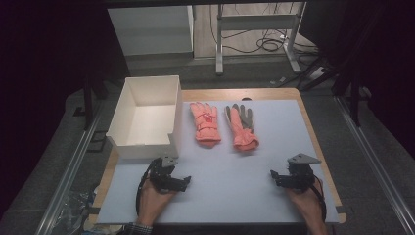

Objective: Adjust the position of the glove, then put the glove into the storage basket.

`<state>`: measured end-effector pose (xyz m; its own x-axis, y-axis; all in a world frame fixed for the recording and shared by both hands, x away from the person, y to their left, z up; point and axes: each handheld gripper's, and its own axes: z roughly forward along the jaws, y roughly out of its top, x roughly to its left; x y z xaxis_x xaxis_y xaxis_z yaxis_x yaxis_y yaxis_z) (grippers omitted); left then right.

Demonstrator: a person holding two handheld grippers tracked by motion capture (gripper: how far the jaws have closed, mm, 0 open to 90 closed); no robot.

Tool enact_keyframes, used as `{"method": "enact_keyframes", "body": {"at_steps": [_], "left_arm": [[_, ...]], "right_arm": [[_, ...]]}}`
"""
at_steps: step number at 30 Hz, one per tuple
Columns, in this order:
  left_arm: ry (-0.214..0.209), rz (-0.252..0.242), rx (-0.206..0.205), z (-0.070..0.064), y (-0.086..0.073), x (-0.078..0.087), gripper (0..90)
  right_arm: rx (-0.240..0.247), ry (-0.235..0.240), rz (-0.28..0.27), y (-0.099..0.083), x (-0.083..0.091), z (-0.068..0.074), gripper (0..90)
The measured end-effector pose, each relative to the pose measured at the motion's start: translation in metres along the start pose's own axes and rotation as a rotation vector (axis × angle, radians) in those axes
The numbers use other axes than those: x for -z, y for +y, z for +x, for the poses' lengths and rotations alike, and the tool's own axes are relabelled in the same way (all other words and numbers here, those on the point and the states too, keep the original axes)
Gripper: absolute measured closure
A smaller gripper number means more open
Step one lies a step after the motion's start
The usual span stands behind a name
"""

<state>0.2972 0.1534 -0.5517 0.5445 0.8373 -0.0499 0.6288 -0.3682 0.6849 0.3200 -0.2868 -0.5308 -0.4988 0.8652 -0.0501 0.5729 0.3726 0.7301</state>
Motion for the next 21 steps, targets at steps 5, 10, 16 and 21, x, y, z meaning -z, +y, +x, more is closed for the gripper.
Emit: {"method": "enact_keyframes", "body": {"at_steps": [5,10,16,21], "left_arm": [[0.0,-0.001,0.0,0.0001,-0.0001,0.0,0.0],[-0.001,-0.001,0.001,0.0001,-0.0001,0.0,0.0],[-0.001,-0.001,0.001,0.0001,-0.0001,0.0,0.0],[-0.001,-0.002,0.001,0.0002,-0.0001,0.0,0.0]], "right_arm": [[0.002,-0.003,0.001,0.0,0.0001,0.0002,18.2],[0.003,-0.001,0.003,0.0001,-0.0001,0.0002,17.5],[0.002,-0.002,0.002,0.0,-0.0001,0.0003,17.5],[0.001,0.0,0.005,0.0003,0.0,0.0,17.6]]}}
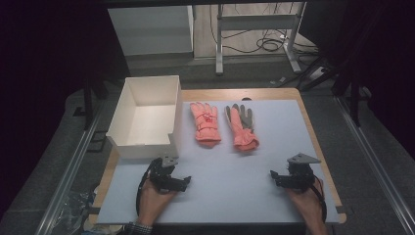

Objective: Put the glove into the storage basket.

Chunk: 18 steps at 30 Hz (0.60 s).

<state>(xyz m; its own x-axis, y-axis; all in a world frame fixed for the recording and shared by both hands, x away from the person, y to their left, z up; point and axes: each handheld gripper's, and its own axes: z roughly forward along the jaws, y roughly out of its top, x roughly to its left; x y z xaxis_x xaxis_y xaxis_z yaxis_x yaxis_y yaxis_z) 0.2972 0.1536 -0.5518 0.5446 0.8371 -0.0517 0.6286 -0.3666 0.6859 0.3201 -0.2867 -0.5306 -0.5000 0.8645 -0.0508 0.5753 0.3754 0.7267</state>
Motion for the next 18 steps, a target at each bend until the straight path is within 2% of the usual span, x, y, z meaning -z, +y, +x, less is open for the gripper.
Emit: {"method": "enact_keyframes", "body": {"at_steps": [13,18], "left_arm": [[0.0,0.001,0.0,0.0,0.0,0.0,0.0],[0.0,0.001,0.0,0.0,0.0,0.0,0.0]], "right_arm": [[0.003,0.002,0.017,0.003,0.001,0.001,19.2],[0.004,0.038,0.014,0.013,0.002,0.001,21.3]]}}
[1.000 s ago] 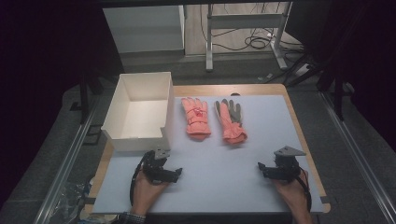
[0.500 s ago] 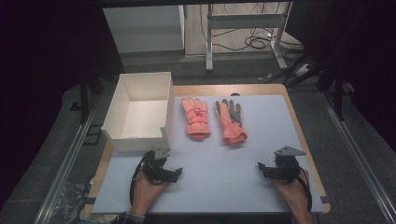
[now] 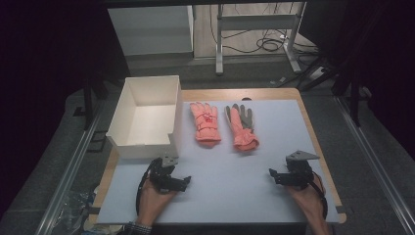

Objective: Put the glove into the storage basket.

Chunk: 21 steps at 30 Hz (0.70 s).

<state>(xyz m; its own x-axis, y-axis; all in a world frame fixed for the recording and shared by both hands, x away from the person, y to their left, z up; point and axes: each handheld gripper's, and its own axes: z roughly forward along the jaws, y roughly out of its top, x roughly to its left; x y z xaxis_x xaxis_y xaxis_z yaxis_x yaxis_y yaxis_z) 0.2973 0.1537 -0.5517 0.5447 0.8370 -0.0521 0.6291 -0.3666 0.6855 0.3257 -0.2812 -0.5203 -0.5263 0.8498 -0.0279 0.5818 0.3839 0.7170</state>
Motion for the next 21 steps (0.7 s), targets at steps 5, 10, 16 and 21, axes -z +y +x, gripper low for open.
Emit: {"method": "enact_keyframes", "body": {"at_steps": [5,10,16,21], "left_arm": [[0.0,0.0,0.0,0.0,0.0,0.0,0.0],[0.0,0.0,0.0,0.0,0.0,0.0,0.0],[0.0,0.0,0.001,0.0,0.0,0.0,0.0],[0.0,0.0,0.001,0.0,0.0,0.0,0.0]], "right_arm": [[-0.01,0.019,-0.008,0.012,0.0,0.0,21.3],[-0.001,0.025,-0.012,0.024,-0.002,0.002,21.3],[0.012,0.033,-0.027,0.038,-0.006,0.005,24.7],[0.04,0.034,-0.027,0.055,-0.012,0.008,30.4]]}}
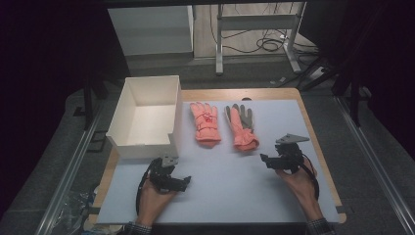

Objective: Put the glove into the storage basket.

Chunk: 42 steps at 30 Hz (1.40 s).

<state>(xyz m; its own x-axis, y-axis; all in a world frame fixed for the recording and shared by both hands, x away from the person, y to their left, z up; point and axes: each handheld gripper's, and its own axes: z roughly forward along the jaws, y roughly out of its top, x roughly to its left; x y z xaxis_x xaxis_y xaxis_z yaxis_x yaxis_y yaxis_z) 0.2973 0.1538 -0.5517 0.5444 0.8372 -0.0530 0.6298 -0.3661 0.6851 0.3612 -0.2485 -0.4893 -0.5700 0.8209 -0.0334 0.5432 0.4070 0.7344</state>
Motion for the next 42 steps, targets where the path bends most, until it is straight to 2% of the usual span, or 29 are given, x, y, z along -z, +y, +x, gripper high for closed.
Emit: {"method": "enact_keyframes", "body": {"at_steps": [2,9,16,27,28,39,42], "left_arm": [[0.0,0.0,0.0,0.0,0.0,0.0,0.0],[0.0,0.0,0.0,0.0,0.0,0.0,0.0],[0.0,0.0,0.0,0.0,0.0,0.0,0.0],[-0.001,0.0,0.001,0.0,0.0,0.0,0.0],[-0.001,0.0,0.001,0.0,0.0,0.0,0.0],[-0.001,-0.002,0.001,0.0,0.0,0.0,0.0],[-0.002,-0.002,0.002,0.0,0.0,0.0,0.0]], "right_arm": [[0.005,0.002,-0.001,0.004,-0.001,0.0,31.7],[0.025,0.015,-0.01,0.033,-0.016,0.0,43.2],[0.039,0.021,-0.016,0.056,-0.034,-0.001,48.4],[0.072,0.004,-0.007,0.083,-0.064,-0.003,48.6],[0.076,-0.003,0.0,0.087,-0.071,-0.003,48.6],[0.072,-0.01,0.035,0.094,-0.097,-0.008,46.2],[0.055,0.016,0.046,0.096,-0.106,-0.011,42.3]]}}
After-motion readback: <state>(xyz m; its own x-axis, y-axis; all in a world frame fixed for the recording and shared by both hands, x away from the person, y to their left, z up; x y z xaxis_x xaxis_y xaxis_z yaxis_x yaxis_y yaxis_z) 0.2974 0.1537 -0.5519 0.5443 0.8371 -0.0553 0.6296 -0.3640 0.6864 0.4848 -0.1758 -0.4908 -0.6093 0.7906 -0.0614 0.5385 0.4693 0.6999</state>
